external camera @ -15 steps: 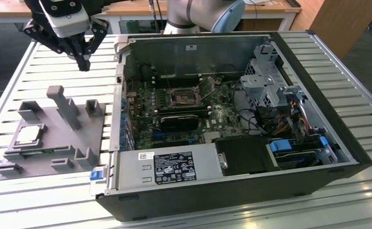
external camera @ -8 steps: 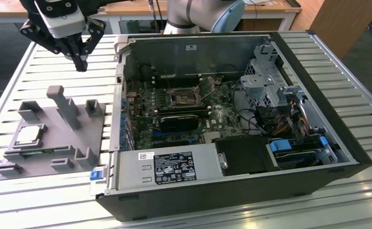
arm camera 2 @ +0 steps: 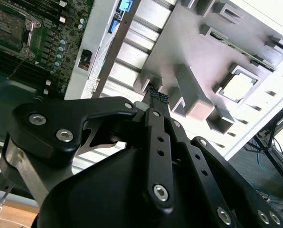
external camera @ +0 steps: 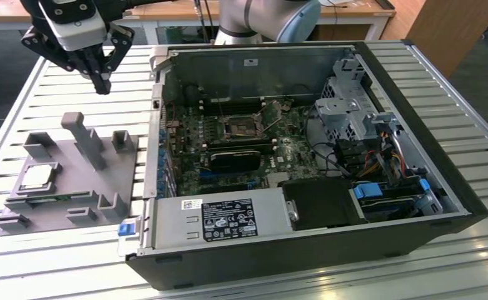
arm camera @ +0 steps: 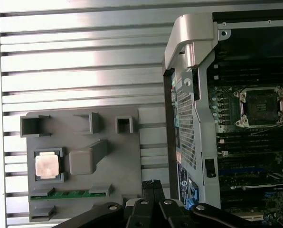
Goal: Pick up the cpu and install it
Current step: 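Reach for the cpu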
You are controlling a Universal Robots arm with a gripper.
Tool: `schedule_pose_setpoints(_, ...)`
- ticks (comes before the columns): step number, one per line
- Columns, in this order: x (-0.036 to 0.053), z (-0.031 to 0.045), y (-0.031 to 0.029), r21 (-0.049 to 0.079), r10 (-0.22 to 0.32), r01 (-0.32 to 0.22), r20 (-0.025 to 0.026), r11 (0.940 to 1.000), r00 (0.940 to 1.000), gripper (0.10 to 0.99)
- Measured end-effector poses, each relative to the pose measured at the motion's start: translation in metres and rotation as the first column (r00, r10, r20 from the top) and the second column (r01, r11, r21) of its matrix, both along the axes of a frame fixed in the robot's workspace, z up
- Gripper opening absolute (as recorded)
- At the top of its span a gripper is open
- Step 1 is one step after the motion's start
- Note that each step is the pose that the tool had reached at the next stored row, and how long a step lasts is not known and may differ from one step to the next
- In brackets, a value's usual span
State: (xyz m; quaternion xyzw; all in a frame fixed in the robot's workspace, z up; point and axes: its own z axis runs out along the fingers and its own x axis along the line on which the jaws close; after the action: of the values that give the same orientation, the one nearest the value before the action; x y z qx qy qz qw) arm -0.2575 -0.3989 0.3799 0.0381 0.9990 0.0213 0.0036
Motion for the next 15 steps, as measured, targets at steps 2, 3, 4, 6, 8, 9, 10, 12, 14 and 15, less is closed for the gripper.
schedule_pose_setpoints(2, -0.0012, -0.0002, 0.0000, 0.000, 0.000, 0.000, -0.0004, 1.0000, 1.0000, 0.106)
schedule_pose_setpoints(3, -0.0019, -0.0003, 0.0000, 0.000, 0.000, 0.000, -0.0007, 1.0000, 1.0000, 0.106)
schedule_pose_setpoints(4, -0.0025, -0.0004, 0.0000, 0.000, 0.000, 0.000, -0.0009, 1.0000, 1.0000, 0.106)
schedule_pose_setpoints(6, -0.0037, -0.0005, 0.0000, 0.000, 0.000, 0.000, -0.0013, 1.0000, 1.0000, 0.106)
schedule_pose_setpoints(8, -0.0049, -0.0007, 0.0000, 0.000, 0.000, 0.000, -0.0019, 1.0000, 1.0000, 0.106)
schedule_pose_setpoints(9, -0.0055, -0.0008, 0.0000, 0.000, 0.000, 0.000, -0.0022, 1.0000, 1.0000, 0.106)
schedule_pose_setpoints(10, -0.0061, -0.0009, 0.0000, 0.000, 0.000, 0.000, -0.0024, 1.0000, 1.0000, 0.106)
schedule_pose_setpoints(12, -0.0073, -0.0011, 0.0000, 0.000, 0.000, 0.000, -0.0030, 1.0000, 1.0000, 0.106)
schedule_pose_setpoints(14, -0.0086, -0.0014, 0.0000, 0.000, 0.000, 0.000, -0.0035, 1.0000, 1.0000, 0.106)
schedule_pose_setpoints(15, -0.0093, -0.0015, 0.0000, 0.000, 0.000, 0.000, -0.0038, 1.0000, 1.0000, 0.106)
